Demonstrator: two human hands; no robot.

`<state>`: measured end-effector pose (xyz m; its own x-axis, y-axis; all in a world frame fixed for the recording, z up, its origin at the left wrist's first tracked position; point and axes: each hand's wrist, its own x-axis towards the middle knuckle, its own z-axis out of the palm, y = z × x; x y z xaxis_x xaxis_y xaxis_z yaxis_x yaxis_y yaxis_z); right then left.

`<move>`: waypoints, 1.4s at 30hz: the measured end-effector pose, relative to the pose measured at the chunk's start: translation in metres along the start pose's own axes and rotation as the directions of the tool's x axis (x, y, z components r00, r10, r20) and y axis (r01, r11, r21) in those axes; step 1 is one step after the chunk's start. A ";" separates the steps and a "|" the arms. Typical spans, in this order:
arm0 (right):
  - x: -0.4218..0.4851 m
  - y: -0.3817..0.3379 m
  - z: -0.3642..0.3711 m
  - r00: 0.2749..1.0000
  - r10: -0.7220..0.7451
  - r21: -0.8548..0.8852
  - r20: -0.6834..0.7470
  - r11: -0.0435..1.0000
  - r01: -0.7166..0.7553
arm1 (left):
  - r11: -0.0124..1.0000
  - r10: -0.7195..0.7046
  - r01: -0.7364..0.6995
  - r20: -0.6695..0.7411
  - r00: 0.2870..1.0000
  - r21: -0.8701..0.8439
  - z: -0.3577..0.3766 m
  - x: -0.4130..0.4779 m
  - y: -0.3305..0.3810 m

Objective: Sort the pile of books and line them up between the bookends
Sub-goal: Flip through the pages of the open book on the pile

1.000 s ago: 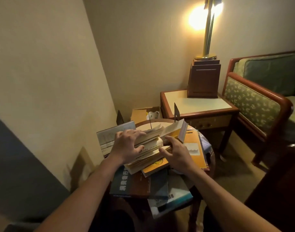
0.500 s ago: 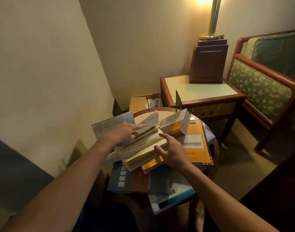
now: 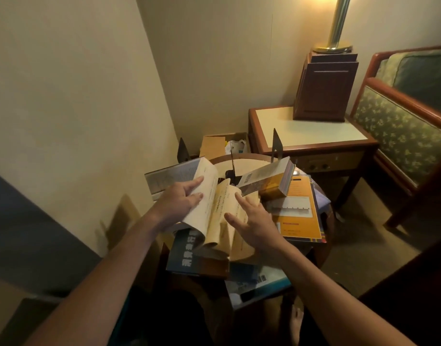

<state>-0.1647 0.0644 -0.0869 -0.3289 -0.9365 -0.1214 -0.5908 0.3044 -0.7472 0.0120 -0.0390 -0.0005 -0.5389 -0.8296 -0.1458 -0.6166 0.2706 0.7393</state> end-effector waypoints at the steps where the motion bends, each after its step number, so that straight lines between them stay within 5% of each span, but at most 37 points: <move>1: -0.001 -0.003 0.000 1.000 0.011 -0.049 0.029 0.999 -0.010 | 0.996 -0.012 0.010 -0.030 0.999 -0.092 0.005 -0.007 -0.004; 7: -0.007 -0.012 0.000 0.996 -0.009 -0.245 0.090 0.969 0.031 | 0.895 -0.124 0.046 -0.148 0.981 -0.444 0.034 -0.038 -0.025; 13: -0.024 -0.009 0.002 0.955 -0.237 -0.429 0.179 0.854 0.293 | 0.885 -0.155 0.069 -0.152 0.976 -0.460 0.036 -0.051 -0.040; 18: -0.043 -0.014 0.000 0.911 -0.188 -0.367 0.368 0.871 0.328 | 0.792 -0.249 0.087 -0.190 0.950 -0.604 0.035 -0.047 -0.046; 24: -0.041 -0.010 -0.004 0.928 -0.216 -0.308 0.304 0.899 0.310 | 0.637 -0.296 0.078 -0.149 0.943 -0.767 0.034 -0.045 -0.052; 29: -0.040 -0.006 -0.001 0.949 -0.152 -0.173 0.278 0.963 0.205 | 0.619 -0.307 0.086 -0.140 0.942 -0.781 0.034 -0.046 -0.060; 42: -0.048 -0.027 0.020 0.946 -0.260 -0.112 0.195 0.952 0.285 | 0.605 -0.292 0.063 -0.148 0.945 -0.793 0.031 -0.045 -0.067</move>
<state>-0.1186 0.0975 -0.0736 -0.0140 -0.9987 -0.0481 -0.7389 0.0428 -0.6725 0.0599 -0.0047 -0.0632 -0.2442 -0.9352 -0.2567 0.0481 -0.2760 0.9599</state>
